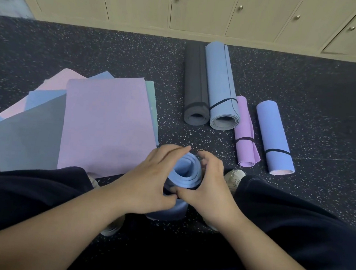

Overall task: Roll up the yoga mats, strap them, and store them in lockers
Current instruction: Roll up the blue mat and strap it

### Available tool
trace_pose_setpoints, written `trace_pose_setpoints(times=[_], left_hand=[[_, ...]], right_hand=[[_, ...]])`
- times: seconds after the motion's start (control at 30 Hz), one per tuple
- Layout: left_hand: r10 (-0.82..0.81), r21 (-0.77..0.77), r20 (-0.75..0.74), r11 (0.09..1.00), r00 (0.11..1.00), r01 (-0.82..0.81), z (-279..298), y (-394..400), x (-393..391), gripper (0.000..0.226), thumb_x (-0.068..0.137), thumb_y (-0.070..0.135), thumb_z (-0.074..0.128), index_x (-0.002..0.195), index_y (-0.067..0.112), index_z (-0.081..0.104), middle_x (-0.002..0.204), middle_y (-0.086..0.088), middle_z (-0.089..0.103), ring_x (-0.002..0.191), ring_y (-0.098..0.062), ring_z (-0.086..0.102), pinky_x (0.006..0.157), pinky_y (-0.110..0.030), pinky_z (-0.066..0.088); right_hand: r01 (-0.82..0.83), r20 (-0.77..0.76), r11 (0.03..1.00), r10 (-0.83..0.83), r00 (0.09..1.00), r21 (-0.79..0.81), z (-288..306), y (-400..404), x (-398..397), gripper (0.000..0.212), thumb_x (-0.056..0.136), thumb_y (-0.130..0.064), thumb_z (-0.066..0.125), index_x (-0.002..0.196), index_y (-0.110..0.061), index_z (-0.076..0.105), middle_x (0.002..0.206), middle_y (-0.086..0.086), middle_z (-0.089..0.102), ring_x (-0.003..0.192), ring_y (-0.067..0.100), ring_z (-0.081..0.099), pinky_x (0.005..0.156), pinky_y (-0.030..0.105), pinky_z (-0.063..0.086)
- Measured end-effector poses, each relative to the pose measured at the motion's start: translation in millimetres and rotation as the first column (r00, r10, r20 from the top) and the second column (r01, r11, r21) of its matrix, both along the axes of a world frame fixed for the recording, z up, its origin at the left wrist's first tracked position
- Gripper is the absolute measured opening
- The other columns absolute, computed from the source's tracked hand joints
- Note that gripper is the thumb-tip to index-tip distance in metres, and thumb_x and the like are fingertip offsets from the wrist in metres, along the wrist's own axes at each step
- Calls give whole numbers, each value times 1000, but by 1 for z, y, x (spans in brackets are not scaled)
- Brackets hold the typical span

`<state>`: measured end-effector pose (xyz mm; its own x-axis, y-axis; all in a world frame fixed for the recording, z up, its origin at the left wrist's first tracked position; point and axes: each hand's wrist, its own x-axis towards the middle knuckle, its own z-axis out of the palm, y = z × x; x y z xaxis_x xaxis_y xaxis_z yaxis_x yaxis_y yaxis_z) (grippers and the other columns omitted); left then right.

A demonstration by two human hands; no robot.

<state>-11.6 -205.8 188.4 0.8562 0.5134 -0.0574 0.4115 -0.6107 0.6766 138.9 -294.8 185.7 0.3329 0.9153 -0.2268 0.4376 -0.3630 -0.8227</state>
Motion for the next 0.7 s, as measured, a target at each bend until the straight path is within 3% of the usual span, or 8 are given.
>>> trace_pose_setpoints(times=[0.13,0.2,0.27,0.33,0.47,0.57,0.7], left_hand=[[-39,-7,-88,999,995,38,3,3,-1,99,64,49,51,146,43,-4,144,32,6,130,4,12,106,-8,11],[-73,6,-144,997,987,75,4,5,-2,102,65,52,58,146,46,-4,141,35,7,124,2,16,106,-15,20],[-68,33,-211,996,975,77,5,9,-3,110,65,58,69,150,39,2,140,31,15,117,1,17,105,-18,24],[-46,50,-252,997,967,60,4,11,-2,112,59,64,68,150,33,11,137,24,25,115,-1,19,105,-18,25],[-19,127,-205,991,979,46,3,11,-1,100,44,75,43,133,32,35,119,24,33,111,1,25,100,-18,29],[-38,128,-183,990,982,62,6,11,-1,85,46,73,46,120,31,40,109,23,33,107,2,28,94,-13,27],[-52,114,-180,991,982,73,10,8,0,75,54,67,60,116,33,39,108,24,32,107,5,29,90,-11,26]], right_hand=[[-77,-32,996,76,997,-39,-4,-1,3,88,58,-29,88,128,-32,35,128,-10,42,109,-13,47,95,13,41],[-117,-56,993,116,992,-29,-6,-2,3,88,55,-35,85,129,-40,37,127,-15,48,114,-6,50,101,24,43],[-165,-67,986,162,984,-26,-3,-3,0,89,53,-44,80,129,-46,33,127,-22,48,119,-7,48,103,24,41],[-208,-76,978,205,976,-32,-3,-4,-2,98,55,-48,74,140,-37,26,132,-21,46,124,-6,44,107,27,39],[-275,-83,959,269,959,-69,-1,-4,-2,93,64,-35,57,149,-25,20,139,-17,43,128,0,44,110,27,36],[-284,-116,955,273,955,-89,1,-5,-1,90,65,-23,49,150,-24,18,135,-24,41,123,3,49,108,21,36],[-266,-157,961,251,955,-77,-3,-4,0,89,67,-16,44,150,-27,16,137,-21,39,129,-4,40,112,28,32]])
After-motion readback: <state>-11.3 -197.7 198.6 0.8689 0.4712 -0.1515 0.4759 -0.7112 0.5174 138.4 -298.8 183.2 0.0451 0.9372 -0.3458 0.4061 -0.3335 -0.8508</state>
